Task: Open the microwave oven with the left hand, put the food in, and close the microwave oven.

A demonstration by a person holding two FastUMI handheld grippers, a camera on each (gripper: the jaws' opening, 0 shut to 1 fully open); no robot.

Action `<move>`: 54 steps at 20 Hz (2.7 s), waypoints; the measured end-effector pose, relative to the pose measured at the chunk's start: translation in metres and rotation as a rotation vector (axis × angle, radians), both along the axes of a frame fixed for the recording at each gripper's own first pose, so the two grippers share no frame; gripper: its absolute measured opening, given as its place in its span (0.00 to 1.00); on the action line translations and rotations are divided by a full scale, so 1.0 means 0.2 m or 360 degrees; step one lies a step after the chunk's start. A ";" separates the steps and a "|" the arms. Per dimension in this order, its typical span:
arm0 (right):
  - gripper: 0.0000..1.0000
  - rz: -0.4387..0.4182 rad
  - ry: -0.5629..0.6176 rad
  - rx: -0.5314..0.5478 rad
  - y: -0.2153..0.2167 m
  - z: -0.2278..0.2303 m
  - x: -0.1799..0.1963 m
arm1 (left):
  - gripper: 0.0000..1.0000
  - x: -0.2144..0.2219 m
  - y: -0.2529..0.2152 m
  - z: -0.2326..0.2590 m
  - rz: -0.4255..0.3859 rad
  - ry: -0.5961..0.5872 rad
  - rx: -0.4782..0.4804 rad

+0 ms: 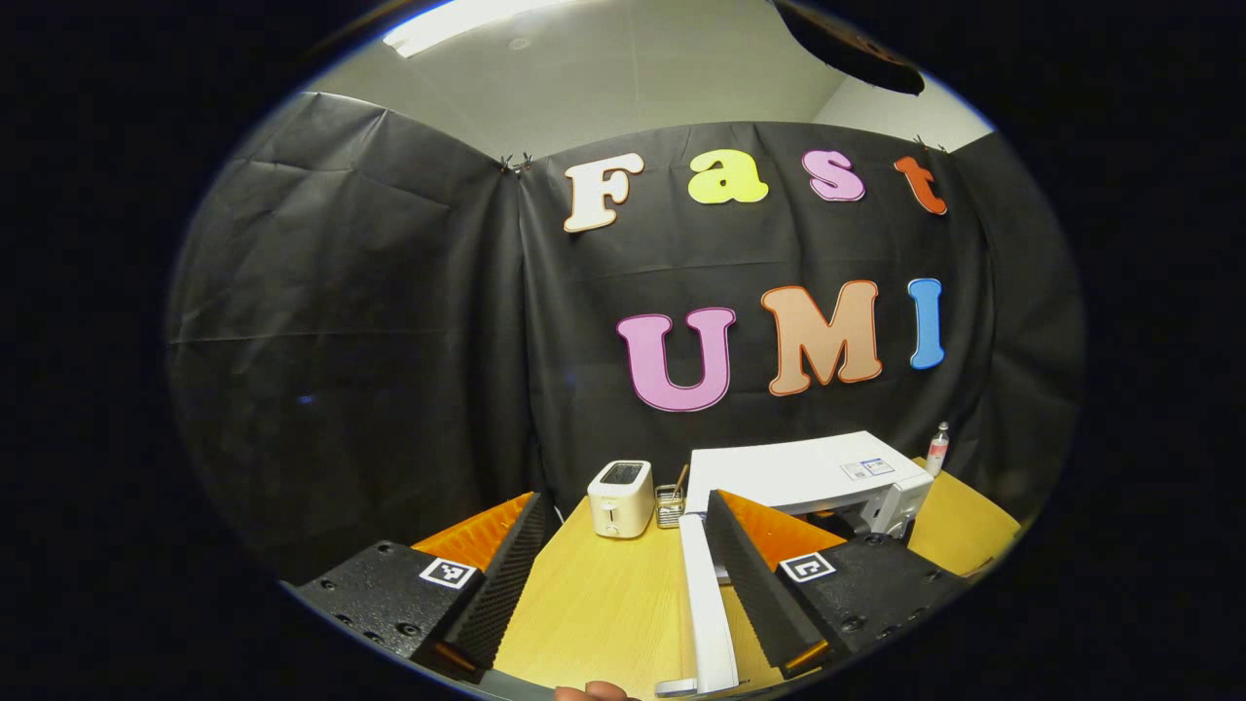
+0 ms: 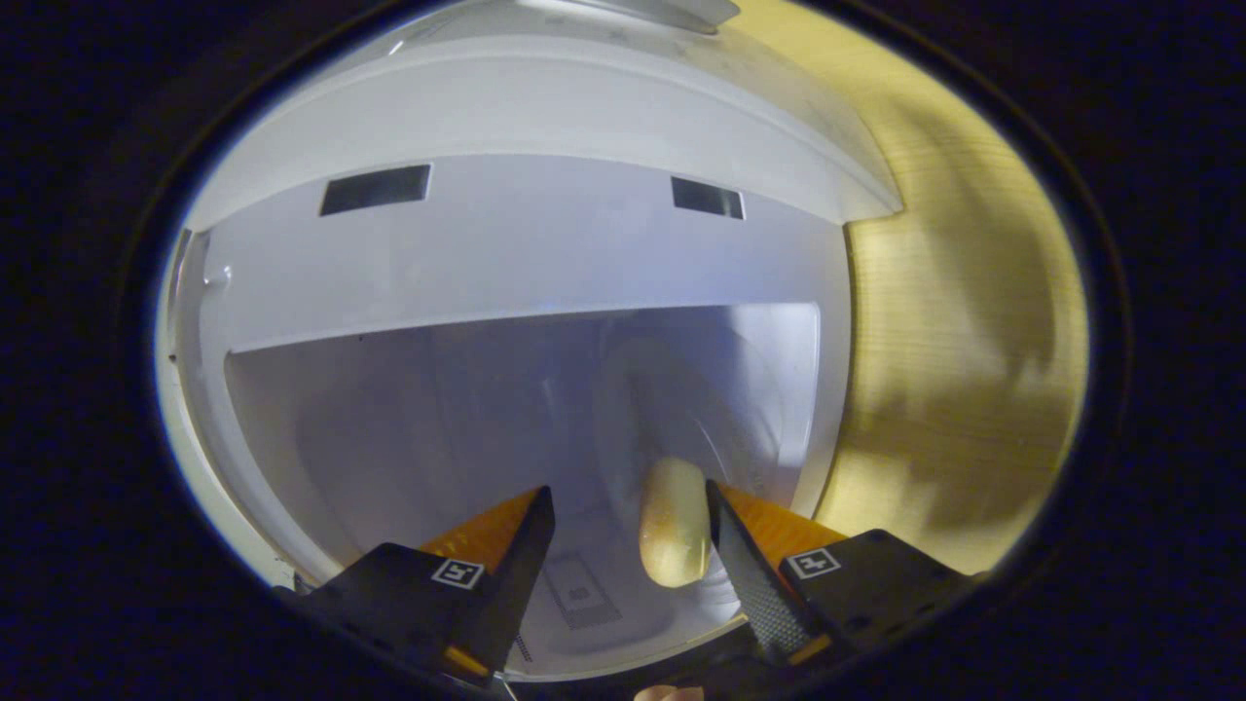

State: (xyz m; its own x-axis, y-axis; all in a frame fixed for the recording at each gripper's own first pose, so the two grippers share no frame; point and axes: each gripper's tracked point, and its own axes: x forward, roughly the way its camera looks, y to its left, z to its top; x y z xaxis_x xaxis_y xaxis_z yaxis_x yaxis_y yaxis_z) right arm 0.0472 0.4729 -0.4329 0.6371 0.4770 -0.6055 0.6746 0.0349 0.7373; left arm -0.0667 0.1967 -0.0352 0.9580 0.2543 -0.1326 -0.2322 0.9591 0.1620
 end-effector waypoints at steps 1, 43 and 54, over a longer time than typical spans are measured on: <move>0.87 0.0011 -0.0014 -0.0020 -0.02 0.01 0.01 | 0.97 0.00 0.00 0.00 -0.0006 -0.0002 -0.0005; 0.86 0.0712 -0.1425 -0.1593 -1.47 1.62 -0.32 | 0.98 -0.32 0.19 -0.49 -0.0009 0.0104 -0.0153; 0.87 0.0603 -0.1529 -0.2070 -1.81 2.05 -0.47 | 0.11 -0.57 0.31 -1.20 0.0127 0.0636 -0.0428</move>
State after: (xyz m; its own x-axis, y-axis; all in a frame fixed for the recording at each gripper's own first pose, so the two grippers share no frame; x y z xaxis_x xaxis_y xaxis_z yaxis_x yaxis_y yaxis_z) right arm -0.0464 0.1099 -0.0221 0.9625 0.2052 -0.1775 -0.1687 0.9650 0.2008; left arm -0.1813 0.2584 -0.2752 0.7977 0.2311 -0.5570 -0.2769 0.9609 0.0021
